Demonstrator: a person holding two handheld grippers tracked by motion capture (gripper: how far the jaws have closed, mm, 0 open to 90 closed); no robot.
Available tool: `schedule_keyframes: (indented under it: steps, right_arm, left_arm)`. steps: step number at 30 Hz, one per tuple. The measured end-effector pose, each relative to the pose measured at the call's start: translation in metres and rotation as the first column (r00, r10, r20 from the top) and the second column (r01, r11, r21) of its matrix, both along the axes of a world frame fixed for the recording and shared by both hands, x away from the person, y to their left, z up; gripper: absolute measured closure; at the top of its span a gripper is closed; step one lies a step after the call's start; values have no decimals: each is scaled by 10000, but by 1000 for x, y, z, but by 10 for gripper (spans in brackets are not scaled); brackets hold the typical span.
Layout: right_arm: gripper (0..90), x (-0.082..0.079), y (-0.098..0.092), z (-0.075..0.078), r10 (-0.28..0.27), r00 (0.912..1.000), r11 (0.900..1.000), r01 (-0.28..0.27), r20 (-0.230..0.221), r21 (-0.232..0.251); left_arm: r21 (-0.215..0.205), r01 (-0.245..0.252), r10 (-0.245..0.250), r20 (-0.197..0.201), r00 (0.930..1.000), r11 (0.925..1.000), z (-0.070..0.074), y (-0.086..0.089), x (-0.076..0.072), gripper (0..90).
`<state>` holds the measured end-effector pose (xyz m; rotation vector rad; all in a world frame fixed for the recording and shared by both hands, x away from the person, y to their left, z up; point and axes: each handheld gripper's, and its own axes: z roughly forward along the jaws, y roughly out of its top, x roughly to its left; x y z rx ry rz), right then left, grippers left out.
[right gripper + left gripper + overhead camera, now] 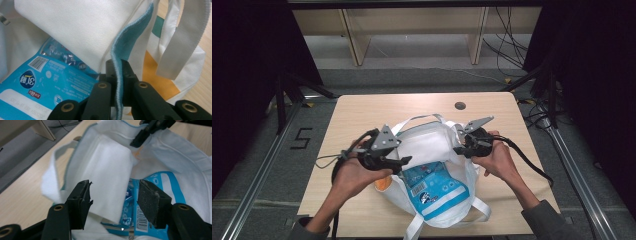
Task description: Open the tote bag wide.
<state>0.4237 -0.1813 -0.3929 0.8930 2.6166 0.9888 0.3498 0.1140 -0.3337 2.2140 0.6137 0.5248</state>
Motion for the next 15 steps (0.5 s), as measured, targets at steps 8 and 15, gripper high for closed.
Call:
schedule_keyframes:
  steps: [8, 15]
  right_arm:
    - [880, 1, -3, 4, 312, 9995, 9993, -311, 43, -202]
    - [880, 2, -5, 4, 249, 9996, 9985, -242, 150, -498]
  left_arm:
    - [2209, -529, 659, -519, 9965, 9739, -67, -33, 29, 271]
    - [3527, -570, 680, -187, 9975, 9340, -98, -43, 42, 284]
